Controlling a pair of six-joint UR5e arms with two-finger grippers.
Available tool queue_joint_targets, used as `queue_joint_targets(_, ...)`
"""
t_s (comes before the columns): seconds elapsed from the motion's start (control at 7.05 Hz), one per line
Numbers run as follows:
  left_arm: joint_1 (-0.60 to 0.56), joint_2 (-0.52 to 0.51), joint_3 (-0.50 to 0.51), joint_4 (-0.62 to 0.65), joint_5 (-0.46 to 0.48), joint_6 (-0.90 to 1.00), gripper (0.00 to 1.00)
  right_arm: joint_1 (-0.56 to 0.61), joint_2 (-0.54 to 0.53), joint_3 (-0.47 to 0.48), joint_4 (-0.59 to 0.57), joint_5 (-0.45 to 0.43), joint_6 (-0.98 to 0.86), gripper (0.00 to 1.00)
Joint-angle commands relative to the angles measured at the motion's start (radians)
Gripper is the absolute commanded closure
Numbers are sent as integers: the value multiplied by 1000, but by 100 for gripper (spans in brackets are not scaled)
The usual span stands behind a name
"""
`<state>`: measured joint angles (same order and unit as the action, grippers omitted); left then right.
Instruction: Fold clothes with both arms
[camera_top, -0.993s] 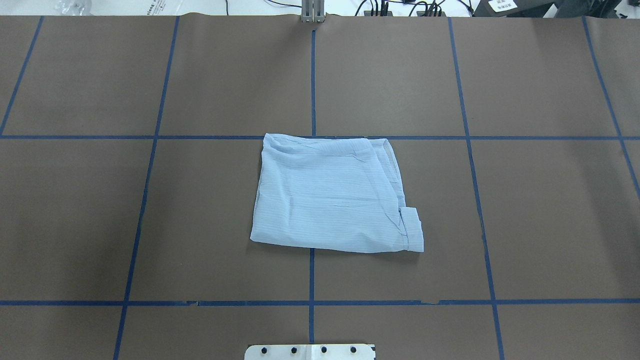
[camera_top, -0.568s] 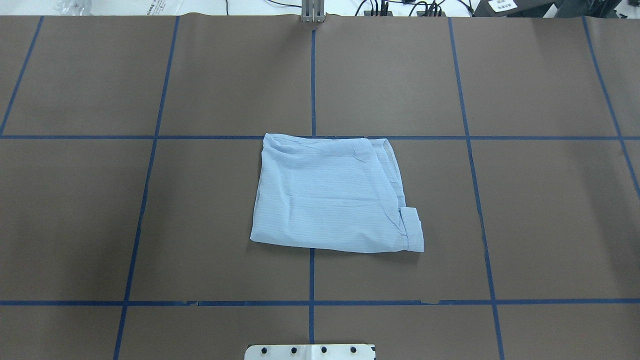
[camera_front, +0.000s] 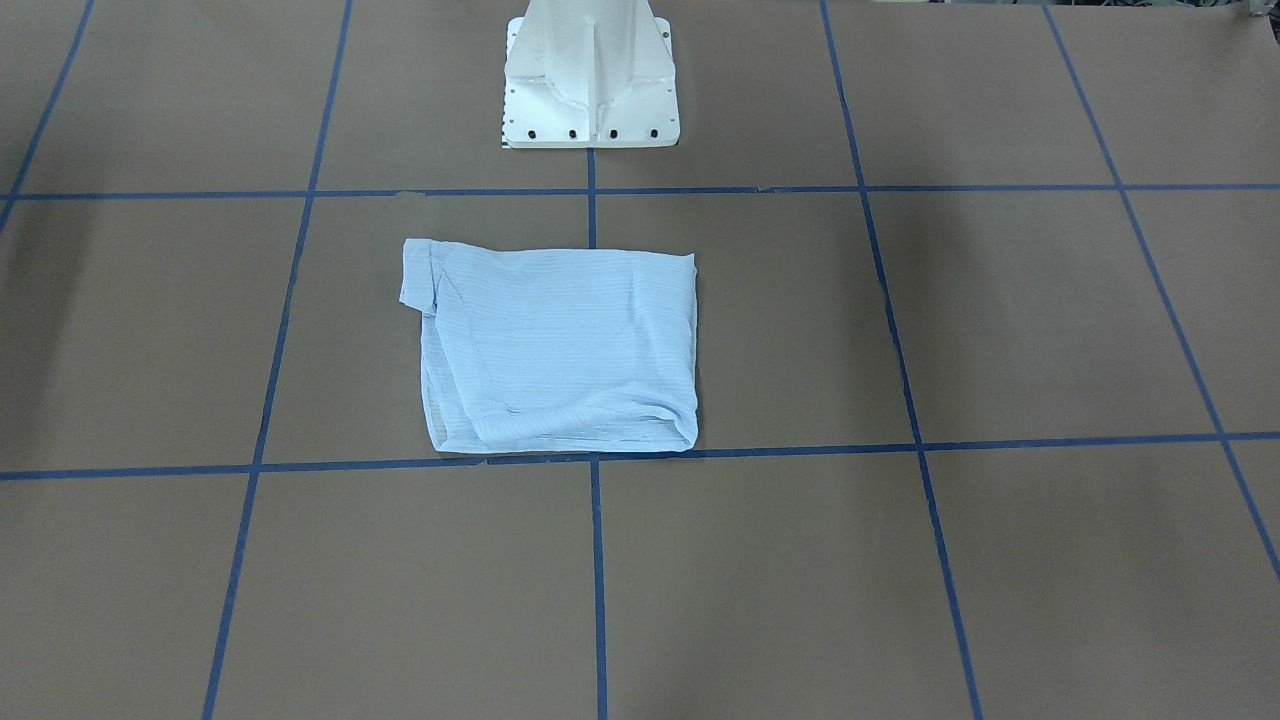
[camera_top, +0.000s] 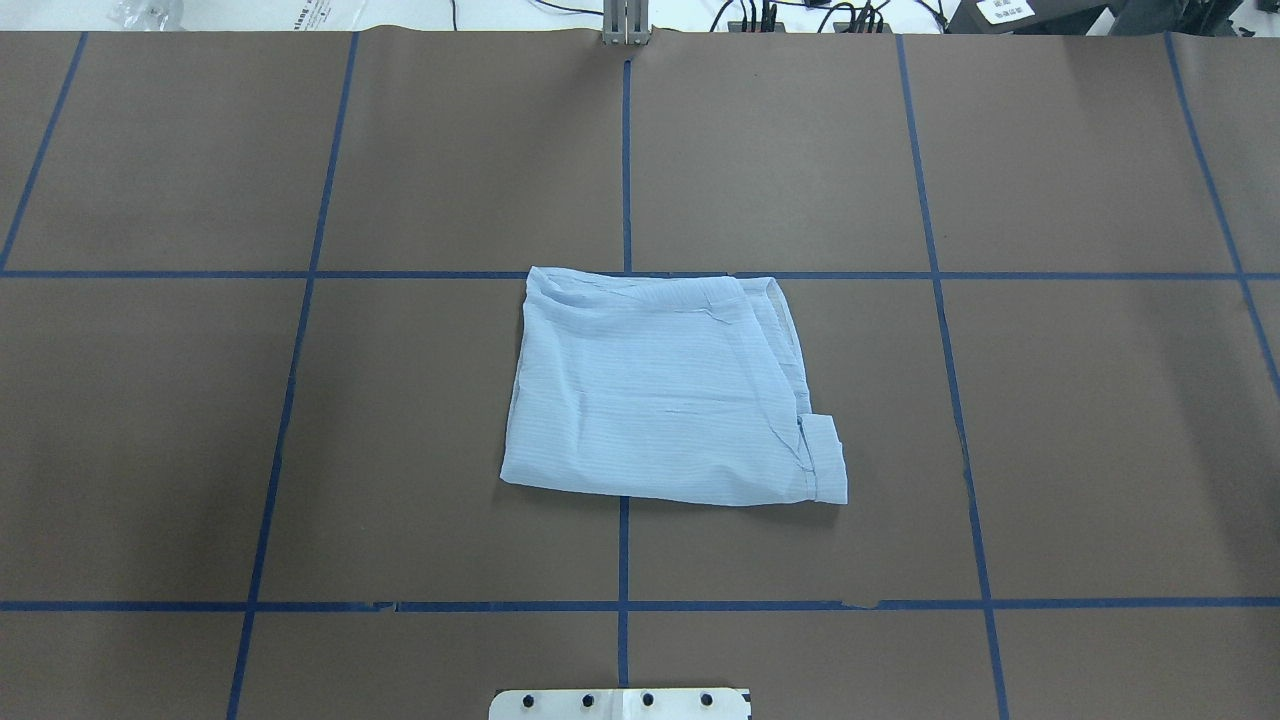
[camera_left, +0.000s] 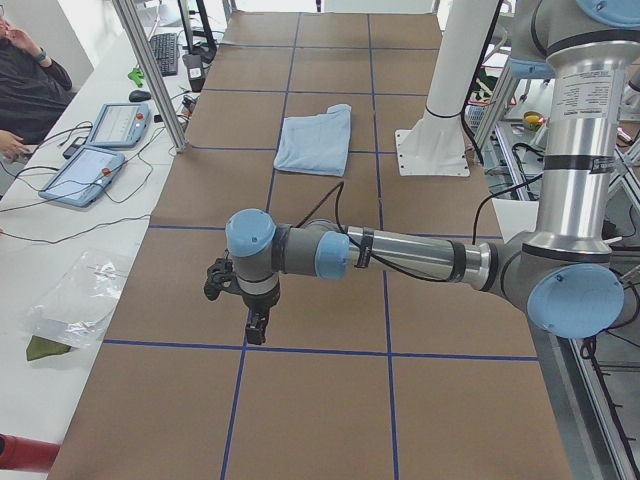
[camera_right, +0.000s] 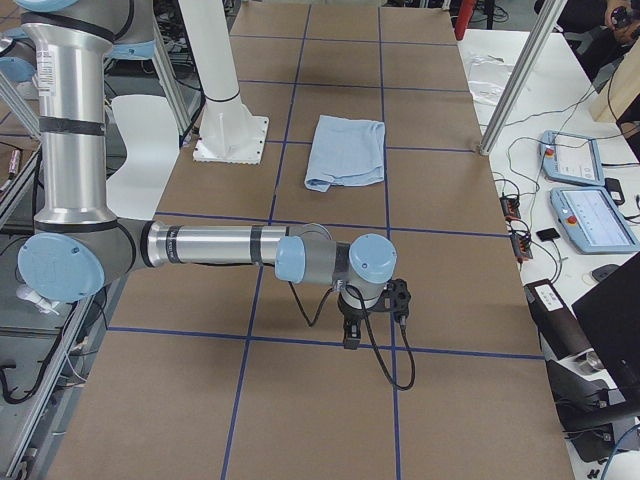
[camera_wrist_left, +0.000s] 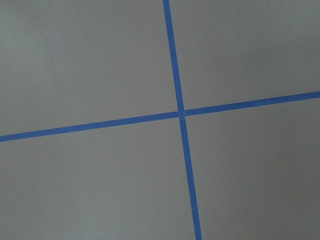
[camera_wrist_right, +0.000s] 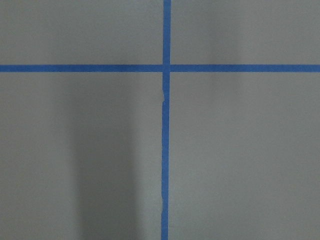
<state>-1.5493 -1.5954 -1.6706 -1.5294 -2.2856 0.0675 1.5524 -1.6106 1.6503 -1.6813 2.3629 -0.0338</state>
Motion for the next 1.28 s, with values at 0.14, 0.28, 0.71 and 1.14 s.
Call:
queue_joint_targets(0.14,0,0,0,0,0,0,0,0,0,-1,0,-1,0,0)
queue_joint_targets(0.28,0,0,0,0,0,-5,0,0,0,-1,0,-2,0,0)
queue_joint_targets(0.71,-2,-2,5,5,-46,-142,0,0,0,-3,2,-4,0,0)
queue_joint_targets(1.14,0,-2,8,0,-43,-143,0,0,0,-3,2,-5,0,0)
